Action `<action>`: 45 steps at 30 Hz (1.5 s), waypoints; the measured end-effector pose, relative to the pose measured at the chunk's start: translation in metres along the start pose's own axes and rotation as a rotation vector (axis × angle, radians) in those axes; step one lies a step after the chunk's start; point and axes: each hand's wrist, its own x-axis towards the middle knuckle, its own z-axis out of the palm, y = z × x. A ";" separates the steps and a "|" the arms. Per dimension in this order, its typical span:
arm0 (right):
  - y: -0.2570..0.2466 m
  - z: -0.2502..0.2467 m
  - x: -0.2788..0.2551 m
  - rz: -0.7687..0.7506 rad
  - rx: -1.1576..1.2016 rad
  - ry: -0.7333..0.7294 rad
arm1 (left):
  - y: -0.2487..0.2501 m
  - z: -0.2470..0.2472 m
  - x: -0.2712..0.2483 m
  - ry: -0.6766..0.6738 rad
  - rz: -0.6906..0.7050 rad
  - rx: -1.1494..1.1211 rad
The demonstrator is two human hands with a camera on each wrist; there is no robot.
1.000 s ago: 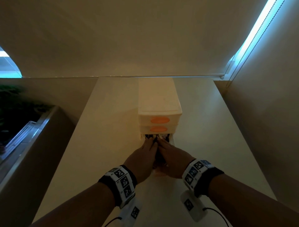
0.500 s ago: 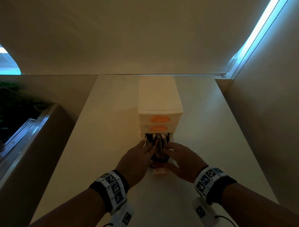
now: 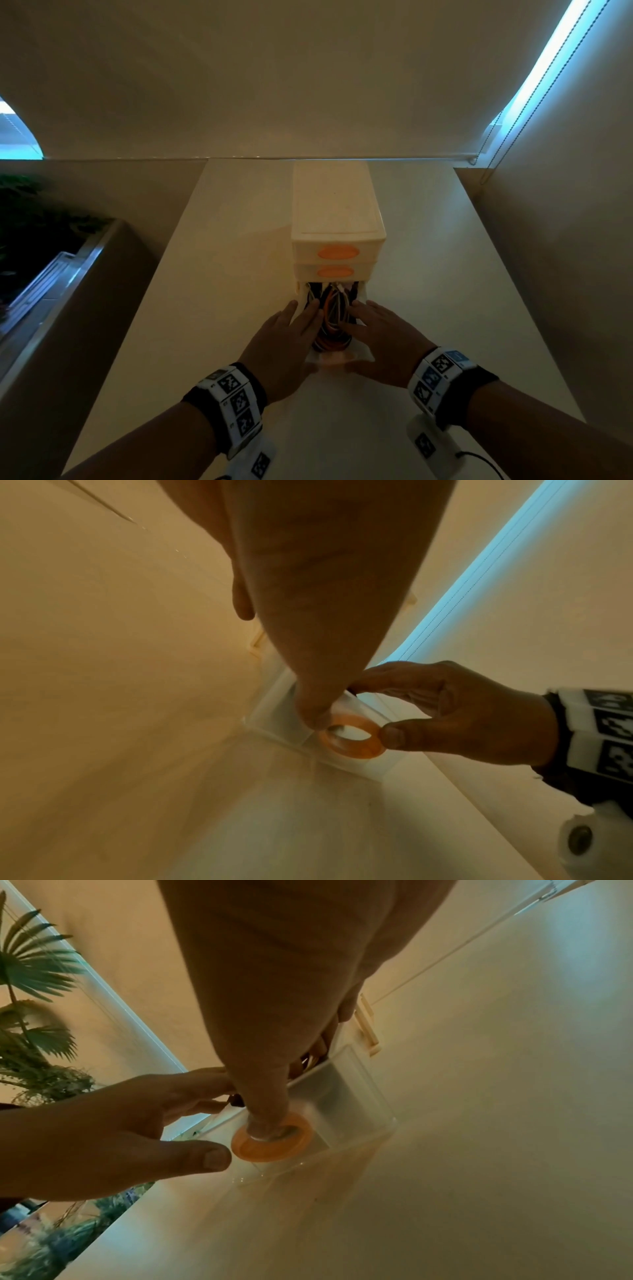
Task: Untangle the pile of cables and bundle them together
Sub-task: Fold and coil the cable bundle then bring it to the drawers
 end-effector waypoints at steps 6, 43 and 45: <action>0.001 0.005 0.001 0.018 -0.043 0.075 | -0.006 0.000 0.005 0.021 0.016 0.013; 0.002 -0.001 0.040 0.070 -0.001 0.168 | -0.011 0.012 0.026 0.395 0.022 -0.023; 0.001 -0.002 0.037 0.068 0.049 0.174 | -0.010 0.010 0.027 0.428 0.016 -0.038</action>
